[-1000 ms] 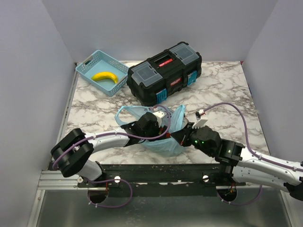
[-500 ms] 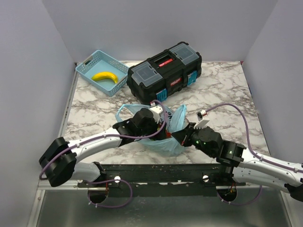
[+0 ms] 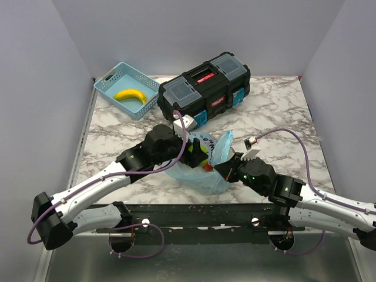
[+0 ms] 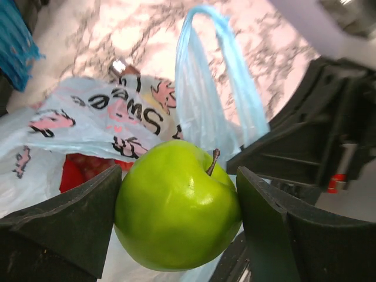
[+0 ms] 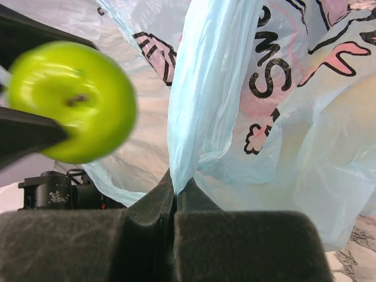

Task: Take the fake fruits out of the plastic bag
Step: Take out the fake fruit from the plastic bag, then place the fake fruit in the bin.

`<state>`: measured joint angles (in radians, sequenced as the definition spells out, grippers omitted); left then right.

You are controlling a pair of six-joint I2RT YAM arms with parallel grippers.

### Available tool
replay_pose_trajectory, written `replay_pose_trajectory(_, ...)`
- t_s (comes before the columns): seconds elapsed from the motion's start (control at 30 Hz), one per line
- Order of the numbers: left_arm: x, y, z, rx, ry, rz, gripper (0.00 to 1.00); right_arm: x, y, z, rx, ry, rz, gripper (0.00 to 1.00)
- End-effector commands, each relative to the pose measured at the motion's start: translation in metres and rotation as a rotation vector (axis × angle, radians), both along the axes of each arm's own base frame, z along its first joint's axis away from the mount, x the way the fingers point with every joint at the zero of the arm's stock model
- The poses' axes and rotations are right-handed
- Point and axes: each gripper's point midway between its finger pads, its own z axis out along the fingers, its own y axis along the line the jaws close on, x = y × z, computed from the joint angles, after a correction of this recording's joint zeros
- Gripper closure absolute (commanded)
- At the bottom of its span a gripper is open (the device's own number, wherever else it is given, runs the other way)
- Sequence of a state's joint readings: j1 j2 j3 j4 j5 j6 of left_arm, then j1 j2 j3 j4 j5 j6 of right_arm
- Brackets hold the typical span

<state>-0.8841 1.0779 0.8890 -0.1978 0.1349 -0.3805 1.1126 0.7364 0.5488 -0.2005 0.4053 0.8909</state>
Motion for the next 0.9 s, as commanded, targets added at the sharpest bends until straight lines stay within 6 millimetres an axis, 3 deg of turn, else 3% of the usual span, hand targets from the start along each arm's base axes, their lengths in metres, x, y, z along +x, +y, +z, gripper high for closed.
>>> replay_pose_trajectory(0.0,-0.005,0.016,0.061,-0.120,-0.066,-0.018,1.00,0.005,-0.006,0.003,-0.010,-0.017,-0.034,0.99)
replay_pose_trajectory(0.17,0.013,0.059,0.114,-0.238,-0.119,0.122,1.00,0.003,-0.002,0.004,0.008,-0.014,-0.015,0.99)
replay_pose_trajectory(0.27,0.028,0.091,0.135,-0.289,-0.159,0.244,1.00,0.003,-0.001,-0.001,0.001,-0.011,-0.015,0.99)
replay_pose_trajectory(0.43,0.065,0.146,0.143,-0.340,-0.166,0.560,1.00,0.008,0.006,0.003,0.010,-0.024,-0.018,0.99)
replay_pose_trajectory(0.6,0.095,0.165,0.144,-0.393,-0.137,0.703,1.00,0.011,0.015,0.002,-0.023,-0.018,-0.006,0.99)
replay_pose_trajectory(0.87,0.164,0.205,0.163,-0.585,-0.017,0.900,1.00,0.012,0.015,0.005,-0.014,-0.031,-0.010,0.99)
